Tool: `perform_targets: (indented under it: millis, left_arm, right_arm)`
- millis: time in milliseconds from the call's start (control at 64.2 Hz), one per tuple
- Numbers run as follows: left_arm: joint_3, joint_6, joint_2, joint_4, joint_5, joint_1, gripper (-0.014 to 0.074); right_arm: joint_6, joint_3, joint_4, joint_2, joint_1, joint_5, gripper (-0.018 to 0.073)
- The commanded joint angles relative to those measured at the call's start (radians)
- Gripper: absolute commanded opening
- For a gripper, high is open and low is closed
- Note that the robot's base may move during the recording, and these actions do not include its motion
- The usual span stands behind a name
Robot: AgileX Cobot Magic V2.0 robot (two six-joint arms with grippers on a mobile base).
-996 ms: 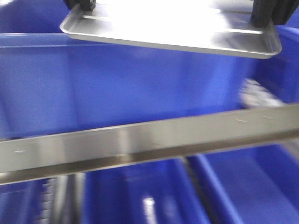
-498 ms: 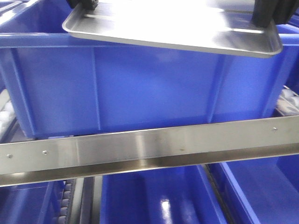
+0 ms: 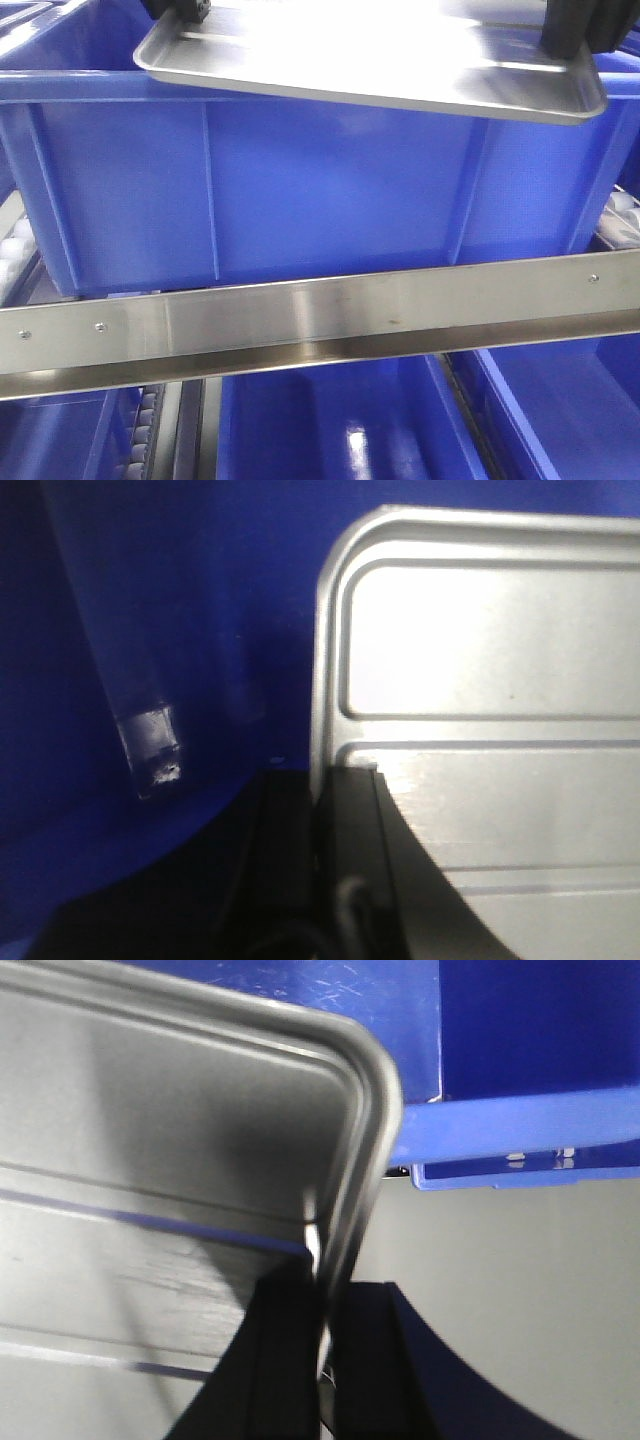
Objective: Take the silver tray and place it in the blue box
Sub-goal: 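Carry the tray over the blue bin and lower it inside, then open both grippers to release the tray into the blue bin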
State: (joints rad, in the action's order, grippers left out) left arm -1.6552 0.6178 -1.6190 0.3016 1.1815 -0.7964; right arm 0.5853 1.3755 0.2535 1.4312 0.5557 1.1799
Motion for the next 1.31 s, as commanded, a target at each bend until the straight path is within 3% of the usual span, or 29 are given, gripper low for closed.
perform_targets:
  millis: [0, 374, 685, 950, 1105, 1292]
  left_arm:
    - [-0.039, -0.002, 0.052, 0.025, -0.071, -0.011, -0.0105]
    - [-0.039, -0.004, 0.052, -0.005, -0.069, -0.011, -0.0105]
    - [-0.089, -0.035, 0.052, 0.004, -0.111, -0.002, -0.0105]
    - [-0.135, -0.035, 0.041, -0.027, -0.212, 0.088, -0.0105]
    - [-0.137, -0.035, -0.009, -0.088, -0.299, 0.157, -0.0105]
    - [-0.137, -0.035, -0.104, -0.157, -0.403, 0.186, -0.0105]
  right_arm:
    - [-0.036, 0.025, 0.02, -0.038, 0.005, -0.01, 0.0059]
    - [-0.036, 0.035, 0.02, -0.038, 0.005, -0.01, 0.0059]
    - [-0.068, 0.195, 0.021, -0.035, 0.005, -0.024, 0.0059]
    - [-0.109, 0.327, 0.023, 0.049, -0.042, -0.055, 0.0059]
    - [-0.142, 0.396, 0.021, 0.143, -0.094, -0.071, 0.0059]
    - [-0.185, 0.482, 0.0, 0.262, -0.15, -0.082, 0.0059]
